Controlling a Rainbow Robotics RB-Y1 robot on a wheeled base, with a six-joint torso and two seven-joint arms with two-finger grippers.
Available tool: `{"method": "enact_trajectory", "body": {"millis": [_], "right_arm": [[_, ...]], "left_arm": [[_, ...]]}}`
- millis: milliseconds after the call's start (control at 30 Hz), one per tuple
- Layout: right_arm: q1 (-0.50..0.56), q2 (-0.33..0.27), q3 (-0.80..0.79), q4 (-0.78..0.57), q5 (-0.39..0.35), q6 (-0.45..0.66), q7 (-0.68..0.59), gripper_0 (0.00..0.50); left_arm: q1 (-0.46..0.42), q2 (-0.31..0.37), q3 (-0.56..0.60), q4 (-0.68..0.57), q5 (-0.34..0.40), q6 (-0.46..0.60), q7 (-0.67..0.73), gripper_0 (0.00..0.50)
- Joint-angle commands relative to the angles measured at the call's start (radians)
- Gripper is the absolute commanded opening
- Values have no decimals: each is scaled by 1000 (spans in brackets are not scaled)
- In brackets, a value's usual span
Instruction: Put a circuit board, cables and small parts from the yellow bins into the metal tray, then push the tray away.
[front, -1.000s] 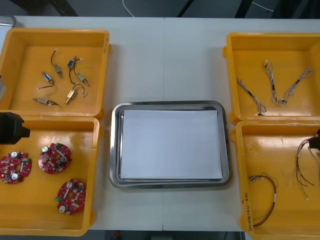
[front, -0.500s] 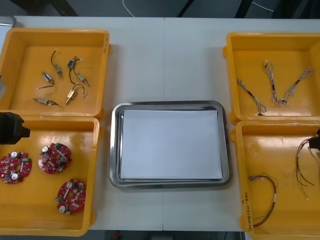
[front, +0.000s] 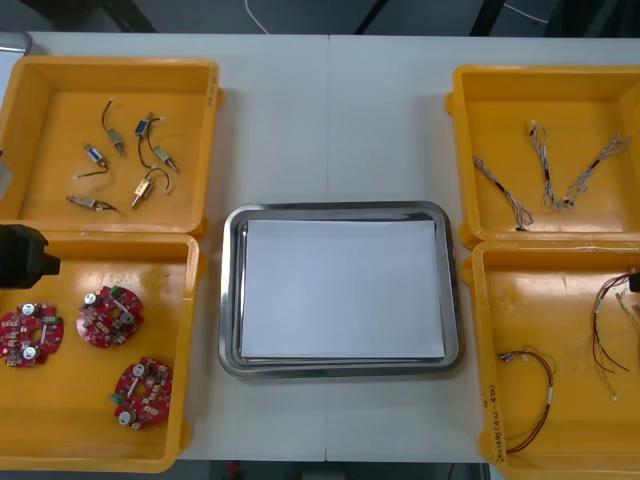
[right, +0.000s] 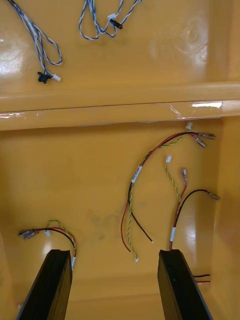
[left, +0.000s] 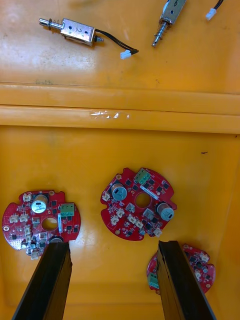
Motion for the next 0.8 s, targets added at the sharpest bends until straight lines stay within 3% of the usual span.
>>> {"method": "enact_trajectory", "body": {"millis": [33, 200, 567, 800], "right_arm": [[46, 4, -80, -40, -9, 4, 47, 500], [89, 4, -131, -41, -21, 4, 145, 500], [185, 4, -174, -55, -52, 4, 139, 500], [264, 4, -242, -52, -150, 4, 115, 500]], "left_arm": [[18, -3, 13, -8, -3, 6, 16, 500], [30, -10, 3, 12, -6, 6, 22, 500], [21, 6, -5, 12, -32, 6, 61, 500], [30, 6, -5, 12, -63, 6, 99, 500]]}}
